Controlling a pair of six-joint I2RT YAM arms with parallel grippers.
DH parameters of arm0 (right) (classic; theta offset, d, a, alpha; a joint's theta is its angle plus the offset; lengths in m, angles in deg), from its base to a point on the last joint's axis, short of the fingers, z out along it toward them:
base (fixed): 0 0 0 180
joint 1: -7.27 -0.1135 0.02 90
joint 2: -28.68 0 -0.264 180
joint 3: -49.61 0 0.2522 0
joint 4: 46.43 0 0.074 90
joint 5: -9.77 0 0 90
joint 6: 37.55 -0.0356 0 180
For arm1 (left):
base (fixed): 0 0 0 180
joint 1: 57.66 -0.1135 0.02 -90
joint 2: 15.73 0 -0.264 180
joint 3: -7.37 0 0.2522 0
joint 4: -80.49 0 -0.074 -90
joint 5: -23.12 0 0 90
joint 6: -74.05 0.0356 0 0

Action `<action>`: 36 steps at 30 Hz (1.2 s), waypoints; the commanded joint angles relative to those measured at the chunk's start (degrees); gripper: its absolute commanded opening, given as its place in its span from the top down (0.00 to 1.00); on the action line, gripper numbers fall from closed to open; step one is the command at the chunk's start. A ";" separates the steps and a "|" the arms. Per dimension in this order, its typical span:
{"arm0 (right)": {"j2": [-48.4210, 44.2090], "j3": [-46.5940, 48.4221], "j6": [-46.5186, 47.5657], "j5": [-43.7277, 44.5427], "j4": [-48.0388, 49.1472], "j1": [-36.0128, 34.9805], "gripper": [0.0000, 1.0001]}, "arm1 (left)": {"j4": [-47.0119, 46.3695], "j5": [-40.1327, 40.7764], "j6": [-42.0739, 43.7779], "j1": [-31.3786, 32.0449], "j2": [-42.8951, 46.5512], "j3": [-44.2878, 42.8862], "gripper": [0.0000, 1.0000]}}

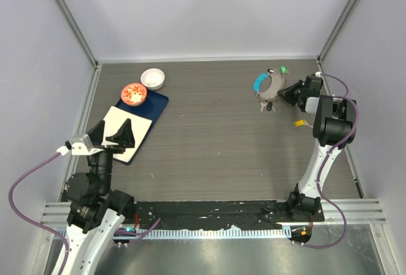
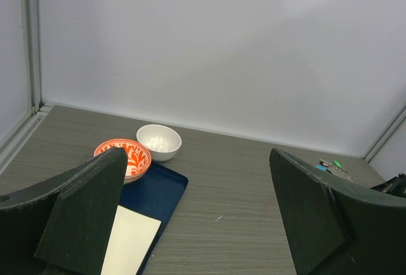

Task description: Put the keys on the keyring

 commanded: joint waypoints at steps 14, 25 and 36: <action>-20.61 -24.57 3.96 -9.00 0.60 -25.12 0.99 | -2.50 -1.71 0.27 0.75 0.23 0.15 0.00; -37.74 -39.43 -8.17 22.60 3.87 -46.41 0.99 | -2.15 -2.23 0.18 0.83 -1.35 -0.29 0.00; -49.52 -43.65 -5.55 24.77 -7.20 -46.42 0.44 | -1.79 -2.85 0.01 0.75 -2.06 -0.56 0.00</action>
